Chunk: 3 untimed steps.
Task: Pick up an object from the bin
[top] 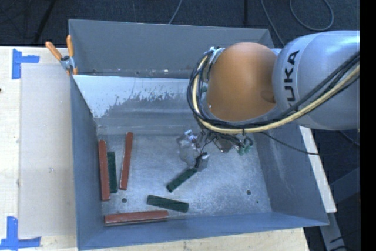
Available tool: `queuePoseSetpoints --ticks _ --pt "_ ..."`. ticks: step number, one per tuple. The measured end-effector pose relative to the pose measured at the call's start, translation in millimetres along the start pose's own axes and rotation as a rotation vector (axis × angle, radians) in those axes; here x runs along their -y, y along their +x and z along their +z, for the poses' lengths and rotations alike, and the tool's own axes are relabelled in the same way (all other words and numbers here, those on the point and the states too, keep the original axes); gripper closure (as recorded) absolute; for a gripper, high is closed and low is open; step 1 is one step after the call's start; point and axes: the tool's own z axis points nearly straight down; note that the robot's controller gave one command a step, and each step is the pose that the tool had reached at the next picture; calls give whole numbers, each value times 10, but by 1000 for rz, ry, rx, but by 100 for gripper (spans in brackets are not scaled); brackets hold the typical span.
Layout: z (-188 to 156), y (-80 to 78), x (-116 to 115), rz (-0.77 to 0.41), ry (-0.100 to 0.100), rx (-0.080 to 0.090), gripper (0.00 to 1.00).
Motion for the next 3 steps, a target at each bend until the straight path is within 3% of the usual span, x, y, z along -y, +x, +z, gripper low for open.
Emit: queuePoseSetpoints --ticks 1,2,3 --pt "46 17 -4 2 -3 -7 0" --pt "1080 611 126 -3 -7 -17 0" --pt "1036 576 130 -4 -4 -8 100"
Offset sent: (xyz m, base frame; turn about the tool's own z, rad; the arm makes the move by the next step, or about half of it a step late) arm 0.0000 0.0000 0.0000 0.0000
